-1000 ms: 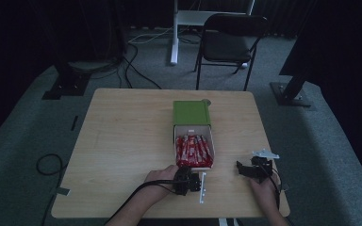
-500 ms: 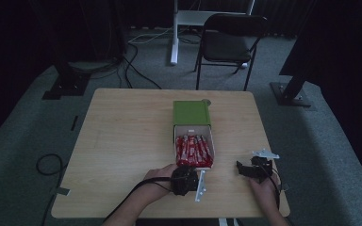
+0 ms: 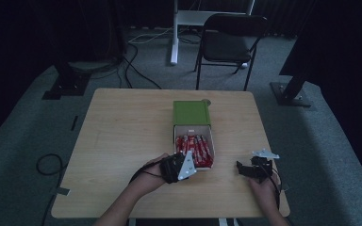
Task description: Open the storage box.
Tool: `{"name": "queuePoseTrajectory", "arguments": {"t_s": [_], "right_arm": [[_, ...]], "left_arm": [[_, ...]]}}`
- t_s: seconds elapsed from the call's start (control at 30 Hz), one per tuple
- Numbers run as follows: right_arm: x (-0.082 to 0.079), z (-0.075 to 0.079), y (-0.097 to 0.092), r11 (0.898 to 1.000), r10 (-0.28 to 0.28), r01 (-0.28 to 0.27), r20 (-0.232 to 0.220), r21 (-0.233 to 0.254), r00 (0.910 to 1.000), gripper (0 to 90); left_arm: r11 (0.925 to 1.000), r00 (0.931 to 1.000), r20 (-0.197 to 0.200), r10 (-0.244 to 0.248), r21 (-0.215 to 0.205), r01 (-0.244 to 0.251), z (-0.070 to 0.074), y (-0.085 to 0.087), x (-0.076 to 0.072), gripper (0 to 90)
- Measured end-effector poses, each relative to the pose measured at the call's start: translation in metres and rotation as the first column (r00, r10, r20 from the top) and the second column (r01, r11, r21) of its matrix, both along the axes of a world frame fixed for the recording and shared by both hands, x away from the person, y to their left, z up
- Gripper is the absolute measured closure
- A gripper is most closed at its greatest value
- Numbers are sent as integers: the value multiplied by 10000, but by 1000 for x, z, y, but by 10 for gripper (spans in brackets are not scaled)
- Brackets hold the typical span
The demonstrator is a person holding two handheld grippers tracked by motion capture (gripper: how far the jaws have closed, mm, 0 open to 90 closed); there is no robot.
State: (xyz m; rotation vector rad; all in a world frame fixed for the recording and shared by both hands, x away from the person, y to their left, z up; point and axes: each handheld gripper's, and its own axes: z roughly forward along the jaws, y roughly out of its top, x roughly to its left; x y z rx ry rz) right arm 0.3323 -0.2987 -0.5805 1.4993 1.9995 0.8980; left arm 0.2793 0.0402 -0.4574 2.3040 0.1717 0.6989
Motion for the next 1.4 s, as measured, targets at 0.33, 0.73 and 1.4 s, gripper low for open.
{"name": "queuePoseTrajectory", "arguments": {"t_s": [0.33, 0.73, 1.4], "right_arm": [[0, 0, 0, 10000, 9, -9, 2, -9, 10000, 116], [0, 0, 0, 10000, -1, 1, 1, -1, 10000, 116], [0, 0, 0, 10000, 8, -8, 3, -11, 10000, 116]], "left_arm": [[9914, 9957, -338, 862, -954, -891, 11, 33, 12, 694], [9664, 9757, -945, 1977, -1479, -2101, 6, 71, 20, 663], [9052, 9154, -2172, 3391, -1897, -3803, -31, 128, 16, 598]]}}
